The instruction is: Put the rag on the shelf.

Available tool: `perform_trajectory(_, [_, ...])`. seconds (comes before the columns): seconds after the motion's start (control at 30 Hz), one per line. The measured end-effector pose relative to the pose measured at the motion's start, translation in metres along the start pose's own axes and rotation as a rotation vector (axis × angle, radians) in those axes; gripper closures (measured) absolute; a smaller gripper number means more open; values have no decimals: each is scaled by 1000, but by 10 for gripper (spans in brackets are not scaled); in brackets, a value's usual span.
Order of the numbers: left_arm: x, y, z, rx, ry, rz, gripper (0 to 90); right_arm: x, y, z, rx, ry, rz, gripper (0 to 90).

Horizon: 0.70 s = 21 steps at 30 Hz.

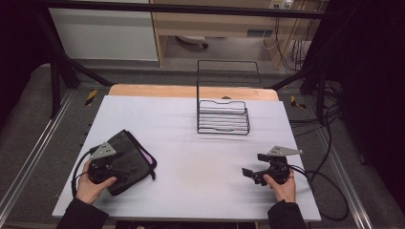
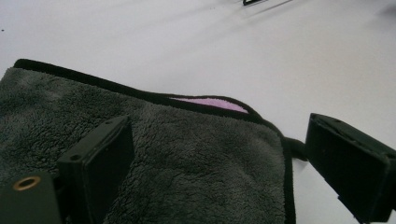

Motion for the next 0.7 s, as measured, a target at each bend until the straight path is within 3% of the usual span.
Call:
perform_trajectory(0.43, [11,0,10,6,7,5,124,-1,0,-1,-5,3,-7,12])
perform_trajectory(0.7, [18,-12,25,0,-32,-56,226,-1,-1,-1,-12,6,-12,13])
Point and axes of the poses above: each handheld gripper's, and its own axes: y roughly backward along the jaws, x roughly out of its top, z roughly to its right, the point moved 1 cm from there along -y, roughly forward along the jaws, and after that the axes turned 2 degrees about x, right-handed, at the moved point
